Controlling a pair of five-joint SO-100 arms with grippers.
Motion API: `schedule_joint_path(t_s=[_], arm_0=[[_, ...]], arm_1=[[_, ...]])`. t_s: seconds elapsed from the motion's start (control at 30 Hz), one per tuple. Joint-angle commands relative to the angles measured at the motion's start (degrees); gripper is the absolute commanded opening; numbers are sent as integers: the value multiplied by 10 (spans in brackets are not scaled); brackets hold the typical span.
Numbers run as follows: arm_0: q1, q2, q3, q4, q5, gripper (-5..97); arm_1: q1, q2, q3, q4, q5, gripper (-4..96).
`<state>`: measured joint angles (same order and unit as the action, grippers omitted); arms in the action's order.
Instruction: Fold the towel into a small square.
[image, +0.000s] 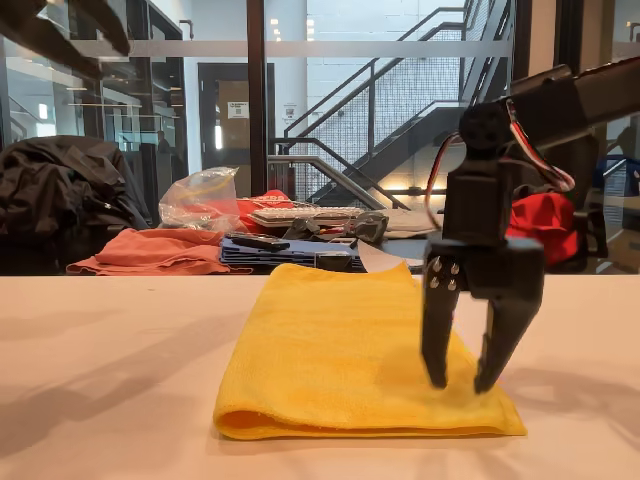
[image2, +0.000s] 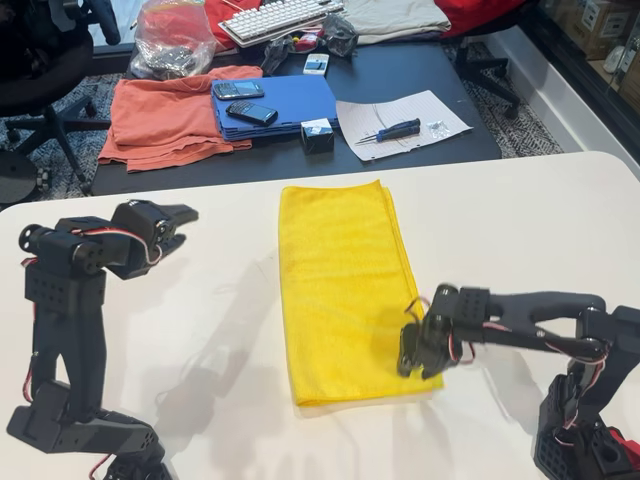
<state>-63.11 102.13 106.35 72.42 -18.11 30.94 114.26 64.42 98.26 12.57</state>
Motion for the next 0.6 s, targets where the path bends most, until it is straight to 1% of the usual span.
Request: schedule_joint_path(t_s=[0.0,0.1,0.23,0.4,0.57], arm_0=[[39,11,-25,30,-8,114],[99,11,-37,61,-13,114],[159,11,-47,71,-14,114],[193,11,-48,70,-13,114],[233,23,-76,71,-11,114]], arm_1=[[12,-6,69,-3,6,142],[35,-11,164,-8,5,142],[93,-40,216,-9,-5,142],[220,-135,264,-11,-33,149],[258,-236,265,-76,-39,151]])
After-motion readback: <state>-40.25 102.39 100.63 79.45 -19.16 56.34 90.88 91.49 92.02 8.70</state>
